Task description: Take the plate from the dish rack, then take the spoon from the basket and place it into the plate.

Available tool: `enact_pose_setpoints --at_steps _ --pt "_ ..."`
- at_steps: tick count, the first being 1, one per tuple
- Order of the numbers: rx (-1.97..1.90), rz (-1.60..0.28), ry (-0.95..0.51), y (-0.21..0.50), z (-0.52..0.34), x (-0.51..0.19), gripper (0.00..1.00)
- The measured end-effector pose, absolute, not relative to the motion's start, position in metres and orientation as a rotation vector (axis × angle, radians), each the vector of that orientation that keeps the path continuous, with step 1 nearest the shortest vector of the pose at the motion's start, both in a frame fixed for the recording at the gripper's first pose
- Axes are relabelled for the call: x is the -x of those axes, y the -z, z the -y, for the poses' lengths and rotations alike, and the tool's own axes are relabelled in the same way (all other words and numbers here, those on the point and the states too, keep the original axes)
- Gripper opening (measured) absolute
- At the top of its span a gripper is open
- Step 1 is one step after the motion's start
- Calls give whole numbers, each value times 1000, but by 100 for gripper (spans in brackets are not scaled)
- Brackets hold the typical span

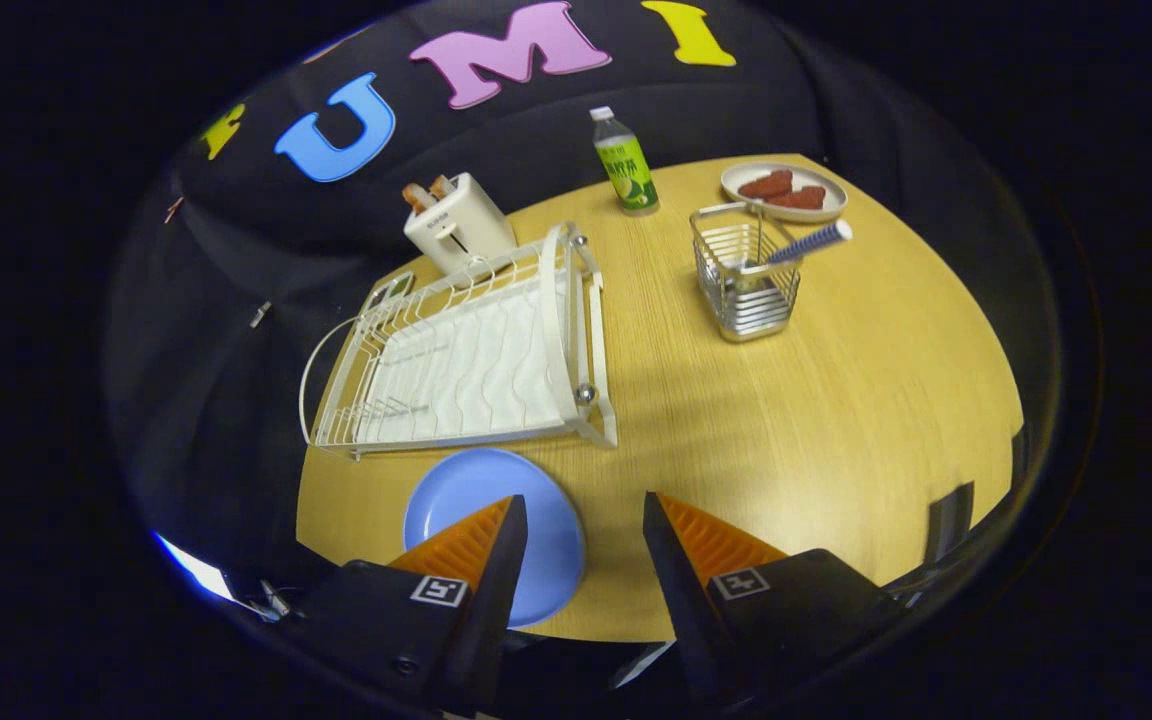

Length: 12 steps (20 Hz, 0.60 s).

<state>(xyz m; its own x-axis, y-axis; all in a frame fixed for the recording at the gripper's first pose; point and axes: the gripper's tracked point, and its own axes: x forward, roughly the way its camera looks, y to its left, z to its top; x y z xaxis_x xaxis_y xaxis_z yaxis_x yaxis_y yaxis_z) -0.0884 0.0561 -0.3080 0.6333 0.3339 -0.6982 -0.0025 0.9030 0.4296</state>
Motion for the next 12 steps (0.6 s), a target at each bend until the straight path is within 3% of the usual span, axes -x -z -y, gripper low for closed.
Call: enact_pose_setpoints --at_steps 6,9,12 --pt "-161 -606 -108 236 41 19 91" --pt "-110 -598 -58 240 81 -7 98" --pt "-61 -649 -51 274 105 -23 99"
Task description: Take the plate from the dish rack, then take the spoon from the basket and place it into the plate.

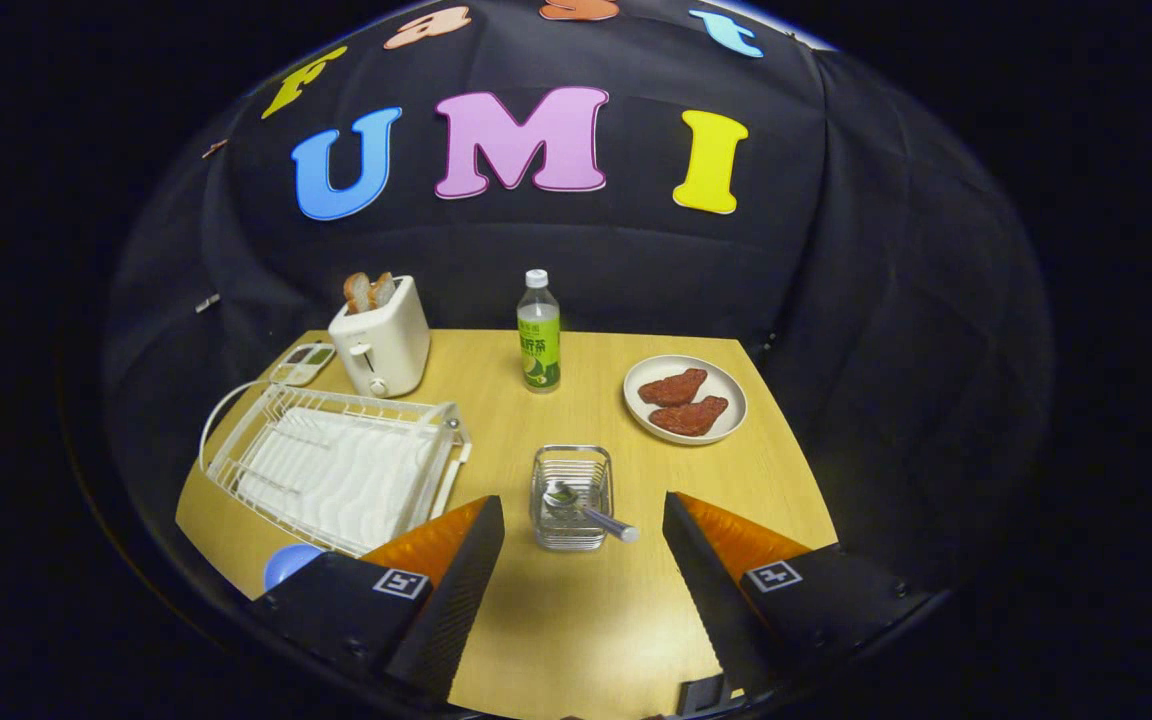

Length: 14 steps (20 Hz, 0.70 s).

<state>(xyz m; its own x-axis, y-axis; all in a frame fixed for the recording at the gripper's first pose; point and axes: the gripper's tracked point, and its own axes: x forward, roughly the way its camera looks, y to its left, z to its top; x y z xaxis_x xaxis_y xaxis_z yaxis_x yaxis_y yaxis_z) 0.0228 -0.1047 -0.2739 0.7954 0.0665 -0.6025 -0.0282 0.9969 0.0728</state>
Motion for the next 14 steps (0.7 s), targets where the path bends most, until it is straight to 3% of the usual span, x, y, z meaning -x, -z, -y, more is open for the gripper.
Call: enact_pose_setpoints --at_steps 4,6,12,14 --pt "-73 -718 -98 317 104 -31 97" --pt "-84 -732 -115 328 102 -36 91" --pt "-129 -759 -117 340 100 -45 48" --pt "-177 -778 -113 342 98 -43 27"
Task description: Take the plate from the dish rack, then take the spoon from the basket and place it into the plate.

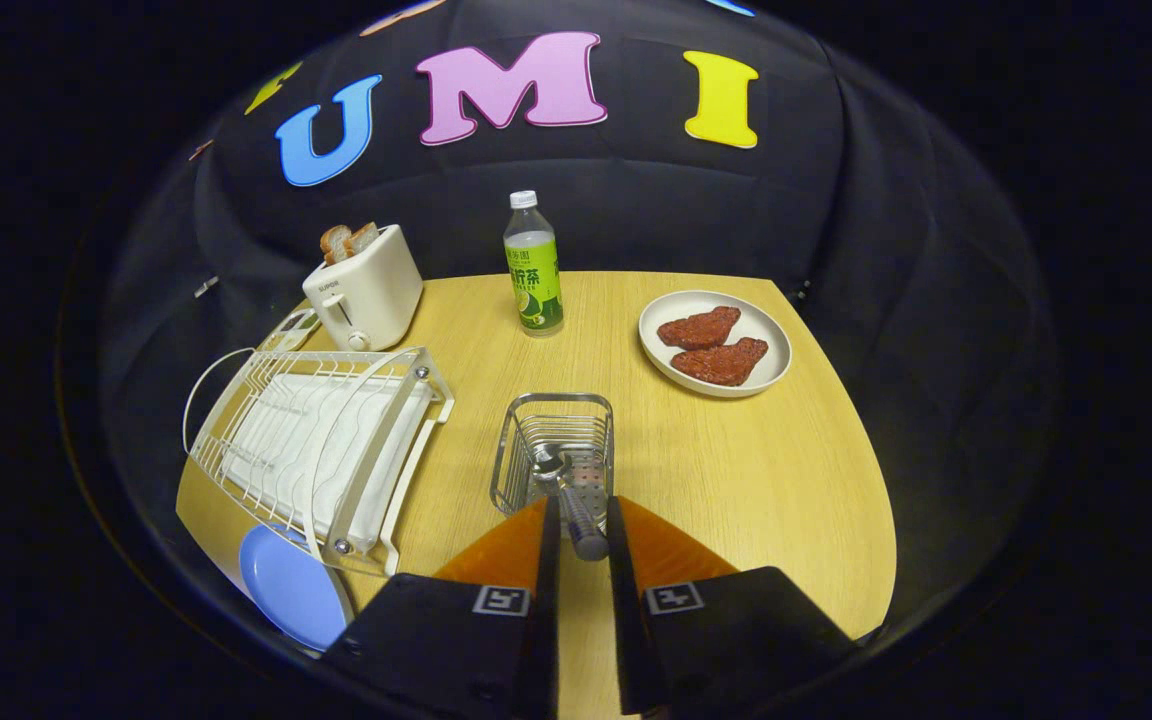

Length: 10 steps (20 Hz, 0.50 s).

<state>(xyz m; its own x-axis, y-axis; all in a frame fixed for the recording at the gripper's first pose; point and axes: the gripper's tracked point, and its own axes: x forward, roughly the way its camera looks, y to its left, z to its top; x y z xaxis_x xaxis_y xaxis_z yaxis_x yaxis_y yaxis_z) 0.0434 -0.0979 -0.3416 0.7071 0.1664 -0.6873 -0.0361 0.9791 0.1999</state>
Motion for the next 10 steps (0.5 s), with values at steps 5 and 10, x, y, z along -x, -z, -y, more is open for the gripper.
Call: enact_pose_setpoints --at_steps 5,10 --pt "-257 -801 -84 339 98 -44 10" --pt "-244 -770 -60 309 106 -42 10"
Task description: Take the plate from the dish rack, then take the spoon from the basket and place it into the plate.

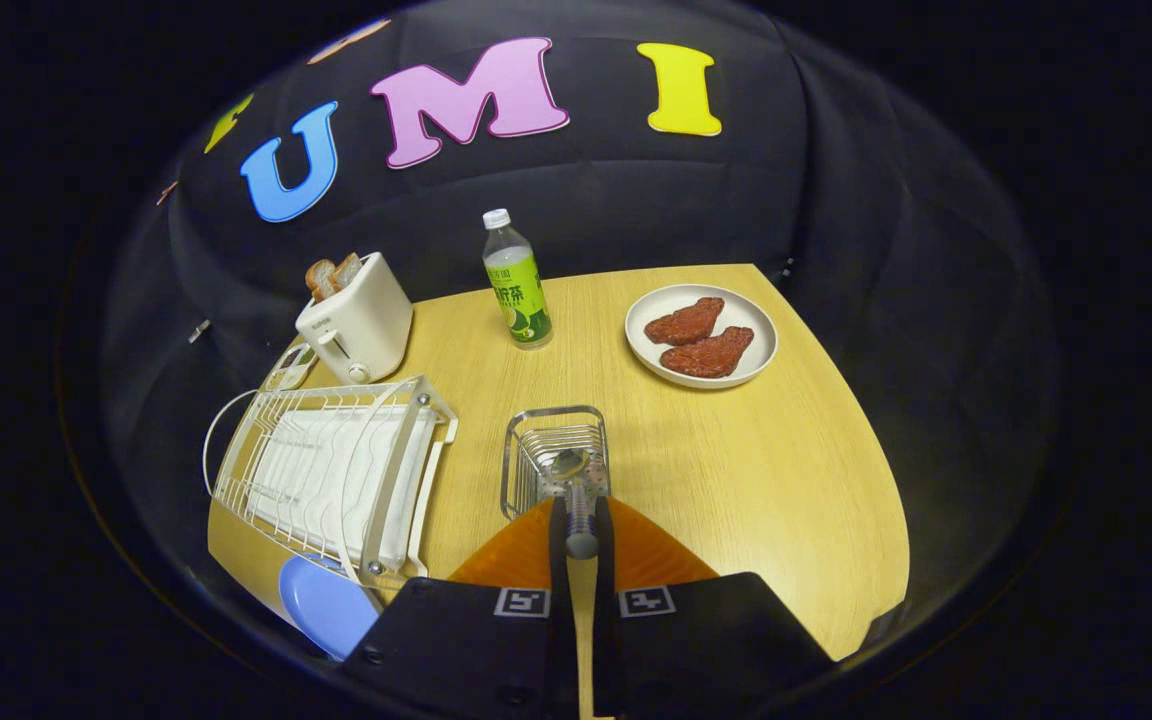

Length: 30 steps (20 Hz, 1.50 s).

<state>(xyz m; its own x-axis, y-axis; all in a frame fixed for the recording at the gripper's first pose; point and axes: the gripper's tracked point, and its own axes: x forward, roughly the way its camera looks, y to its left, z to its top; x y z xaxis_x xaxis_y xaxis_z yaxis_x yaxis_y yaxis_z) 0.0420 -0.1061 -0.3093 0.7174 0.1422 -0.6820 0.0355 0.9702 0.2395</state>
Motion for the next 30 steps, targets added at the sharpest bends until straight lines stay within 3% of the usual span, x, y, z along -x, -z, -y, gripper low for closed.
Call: enact_pose_setpoints --at_steps 6,11,15,22,30 --pt "-245 -670 -68 229 116 -20 10" --pt "-251 -551 -220 149 67 21 10" --pt "-304 -544 -388 125 -6 67 10" --pt "-309 -704 -561 203 -110 129 10" --pt "-228 -799 -596 303 -150 132 10"
